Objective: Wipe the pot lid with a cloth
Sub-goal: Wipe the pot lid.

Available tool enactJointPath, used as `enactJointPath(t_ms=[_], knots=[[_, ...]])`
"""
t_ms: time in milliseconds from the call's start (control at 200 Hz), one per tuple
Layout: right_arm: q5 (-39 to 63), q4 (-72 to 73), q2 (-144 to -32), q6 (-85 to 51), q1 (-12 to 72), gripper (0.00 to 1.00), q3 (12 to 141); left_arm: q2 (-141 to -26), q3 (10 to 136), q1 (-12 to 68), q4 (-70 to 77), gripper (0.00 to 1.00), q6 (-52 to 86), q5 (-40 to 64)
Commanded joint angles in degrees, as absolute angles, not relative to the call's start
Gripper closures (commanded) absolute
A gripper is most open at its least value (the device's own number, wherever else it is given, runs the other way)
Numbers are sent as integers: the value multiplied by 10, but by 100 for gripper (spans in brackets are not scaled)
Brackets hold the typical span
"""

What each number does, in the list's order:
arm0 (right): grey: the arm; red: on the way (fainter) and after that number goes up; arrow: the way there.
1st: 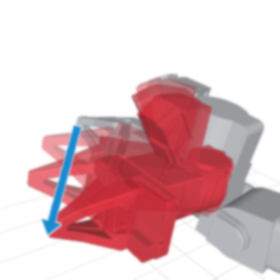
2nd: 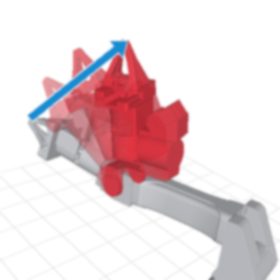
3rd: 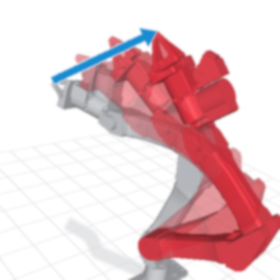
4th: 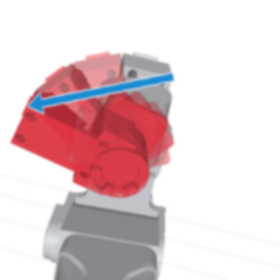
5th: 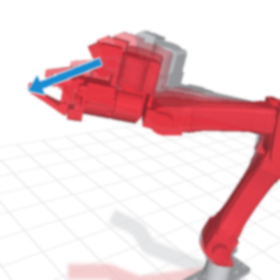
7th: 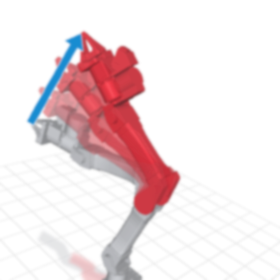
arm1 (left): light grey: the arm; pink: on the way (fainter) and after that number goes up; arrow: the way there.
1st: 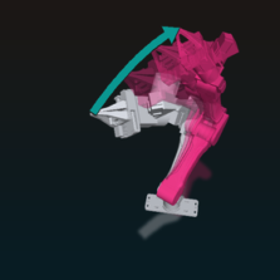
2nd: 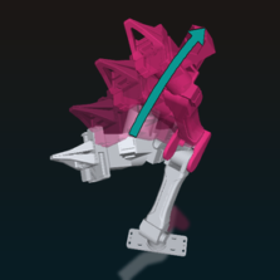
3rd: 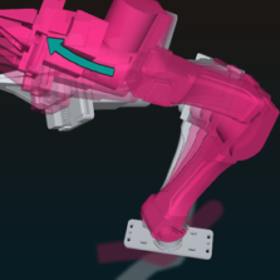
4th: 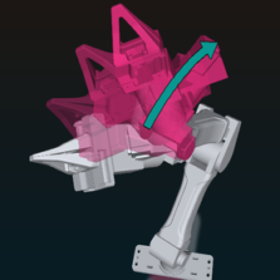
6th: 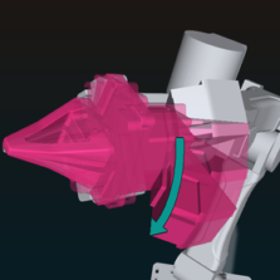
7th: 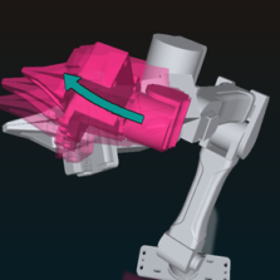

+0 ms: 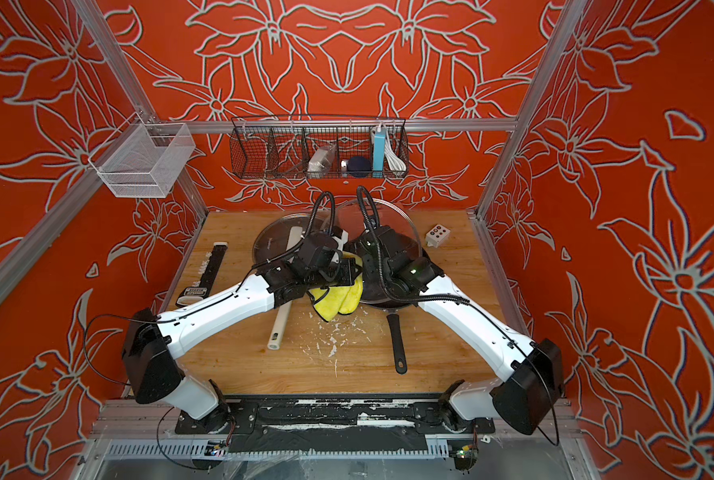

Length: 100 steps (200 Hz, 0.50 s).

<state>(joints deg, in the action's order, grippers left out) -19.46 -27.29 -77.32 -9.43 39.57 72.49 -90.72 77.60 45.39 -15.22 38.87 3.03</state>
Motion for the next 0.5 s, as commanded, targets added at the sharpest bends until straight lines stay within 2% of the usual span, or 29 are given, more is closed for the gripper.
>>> enactJointPath(t_ms=[0,180,495], knots=[[-208,-157,-748,-122,392,100,779,-902,779,455,-145,100,399,31],[-205,-152,-724,-132,393,100,747,-911,835,446,-173,100,369,-3],[-193,-159,-690,-148,393,100,711,-978,972,377,-206,100,361,17]])
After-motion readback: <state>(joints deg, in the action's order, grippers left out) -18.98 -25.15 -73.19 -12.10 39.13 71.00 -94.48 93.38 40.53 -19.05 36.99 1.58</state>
